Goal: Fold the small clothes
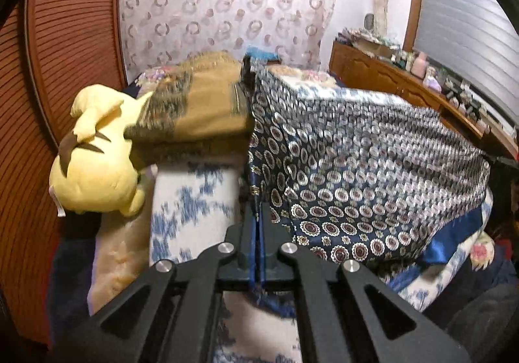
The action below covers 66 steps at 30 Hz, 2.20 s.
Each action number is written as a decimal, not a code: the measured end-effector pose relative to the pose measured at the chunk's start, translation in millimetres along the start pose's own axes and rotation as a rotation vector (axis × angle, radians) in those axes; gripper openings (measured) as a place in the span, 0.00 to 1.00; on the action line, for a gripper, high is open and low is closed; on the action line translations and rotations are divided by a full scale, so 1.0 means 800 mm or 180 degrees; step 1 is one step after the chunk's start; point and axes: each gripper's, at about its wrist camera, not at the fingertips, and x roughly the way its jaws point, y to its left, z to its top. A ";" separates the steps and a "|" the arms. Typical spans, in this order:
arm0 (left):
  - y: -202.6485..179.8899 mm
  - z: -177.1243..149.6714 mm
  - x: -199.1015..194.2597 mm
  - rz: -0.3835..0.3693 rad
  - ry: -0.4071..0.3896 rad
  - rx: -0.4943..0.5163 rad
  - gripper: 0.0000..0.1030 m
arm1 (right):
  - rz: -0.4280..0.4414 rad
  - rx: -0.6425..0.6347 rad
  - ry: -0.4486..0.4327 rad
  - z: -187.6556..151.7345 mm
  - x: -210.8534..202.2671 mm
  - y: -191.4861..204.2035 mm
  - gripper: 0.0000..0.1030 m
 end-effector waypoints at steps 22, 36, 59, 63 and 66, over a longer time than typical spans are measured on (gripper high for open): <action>-0.007 -0.018 0.028 0.0131 0.0184 -0.0060 0.37 | 0.0398 -0.0433 -0.0139 0.017 0.052 0.142 0.66; -0.003 -0.032 0.041 0.0193 0.0318 -0.0115 0.38 | 0.0376 -0.0573 0.0019 -0.002 0.082 0.175 0.66; -0.007 -0.037 0.035 0.0045 0.0313 -0.0195 0.38 | 0.0335 -0.0464 -0.0034 -0.011 0.084 0.171 0.72; -0.013 -0.037 0.036 0.0042 0.0300 -0.0152 0.37 | 0.0335 -0.0464 -0.0035 -0.011 0.084 0.172 0.72; -0.014 -0.037 0.036 0.0043 0.0293 -0.0135 0.37 | 0.0335 -0.0464 -0.0035 -0.011 0.084 0.172 0.72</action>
